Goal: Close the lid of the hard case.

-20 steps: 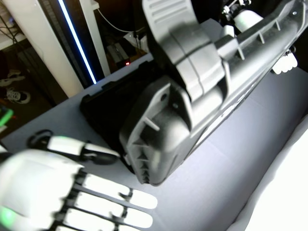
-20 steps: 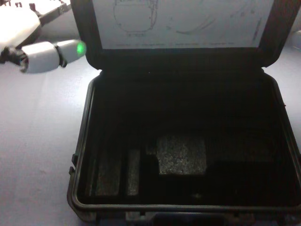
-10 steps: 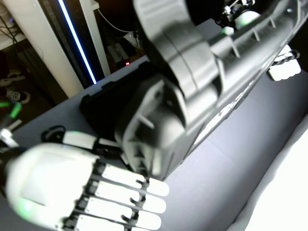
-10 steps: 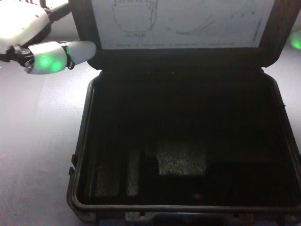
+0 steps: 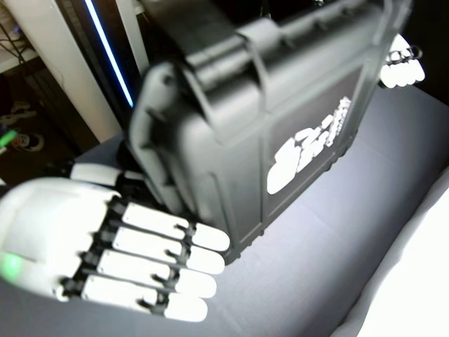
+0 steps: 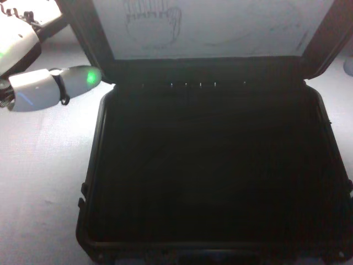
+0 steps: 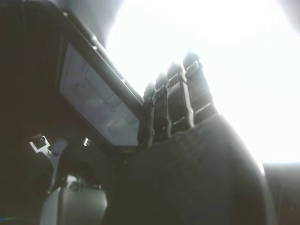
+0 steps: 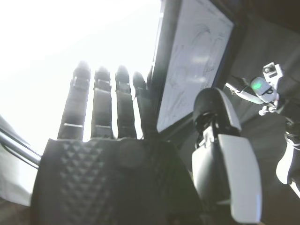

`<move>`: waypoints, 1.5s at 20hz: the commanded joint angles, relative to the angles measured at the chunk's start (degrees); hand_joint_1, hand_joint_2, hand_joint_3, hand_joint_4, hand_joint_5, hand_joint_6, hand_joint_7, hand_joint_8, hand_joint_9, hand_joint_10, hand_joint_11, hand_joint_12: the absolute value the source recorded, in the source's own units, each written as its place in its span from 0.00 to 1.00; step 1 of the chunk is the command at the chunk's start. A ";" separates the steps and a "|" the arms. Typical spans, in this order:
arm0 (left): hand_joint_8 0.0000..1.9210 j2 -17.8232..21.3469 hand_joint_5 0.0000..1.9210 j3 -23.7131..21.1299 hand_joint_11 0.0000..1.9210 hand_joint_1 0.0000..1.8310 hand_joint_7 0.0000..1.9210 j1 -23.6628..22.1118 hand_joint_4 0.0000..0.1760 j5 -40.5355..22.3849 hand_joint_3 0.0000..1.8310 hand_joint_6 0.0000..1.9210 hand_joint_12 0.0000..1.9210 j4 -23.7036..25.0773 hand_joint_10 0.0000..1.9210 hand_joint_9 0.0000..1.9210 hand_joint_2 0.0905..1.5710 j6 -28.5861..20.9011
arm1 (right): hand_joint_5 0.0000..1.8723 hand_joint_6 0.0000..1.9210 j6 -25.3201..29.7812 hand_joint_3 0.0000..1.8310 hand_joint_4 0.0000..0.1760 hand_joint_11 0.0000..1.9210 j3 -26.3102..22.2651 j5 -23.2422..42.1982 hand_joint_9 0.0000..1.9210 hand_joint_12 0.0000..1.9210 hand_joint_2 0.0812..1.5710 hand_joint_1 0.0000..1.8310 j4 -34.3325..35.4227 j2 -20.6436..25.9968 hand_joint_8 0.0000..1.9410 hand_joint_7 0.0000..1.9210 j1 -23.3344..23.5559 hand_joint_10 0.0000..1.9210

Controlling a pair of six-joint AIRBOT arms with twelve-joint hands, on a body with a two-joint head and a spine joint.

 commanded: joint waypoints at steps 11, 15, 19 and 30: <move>0.00 3.08 0.05 -2.89 0.04 0.07 0.05 5.55 0.00 -11.26 0.00 0.00 0.03 0.10 0.00 0.06 0.89 -1.60 | 0.11 0.00 2.45 0.00 0.00 0.09 -3.54 13.33 0.12 0.05 0.82 0.13 1.51 1.56 0.00 0.14 -8.40 0.00; 0.00 4.70 0.05 -4.78 0.04 0.03 0.06 9.25 0.00 -13.64 0.00 0.00 0.04 -0.94 0.00 0.06 0.86 -1.60 | 0.11 0.00 2.55 0.00 0.00 0.09 -4.85 15.63 0.11 0.04 0.83 0.16 2.26 2.42 0.00 0.12 -10.88 0.00; 0.00 7.41 0.05 -8.04 0.05 0.05 0.05 16.36 0.00 -19.53 0.00 0.00 0.05 -3.76 0.00 0.06 0.84 -1.60 | 0.09 0.00 2.55 0.00 0.00 0.07 -5.89 16.58 0.08 0.03 0.83 0.15 2.68 3.15 0.00 0.11 -12.81 0.00; 0.00 10.08 0.08 -12.54 0.03 0.00 0.09 32.66 0.00 -36.82 0.00 0.00 0.13 -13.57 0.00 0.10 0.82 -2.02 | 0.11 0.00 2.20 0.00 0.07 0.09 -8.27 23.64 0.11 0.05 0.80 0.15 7.67 5.35 0.00 0.12 -19.76 0.00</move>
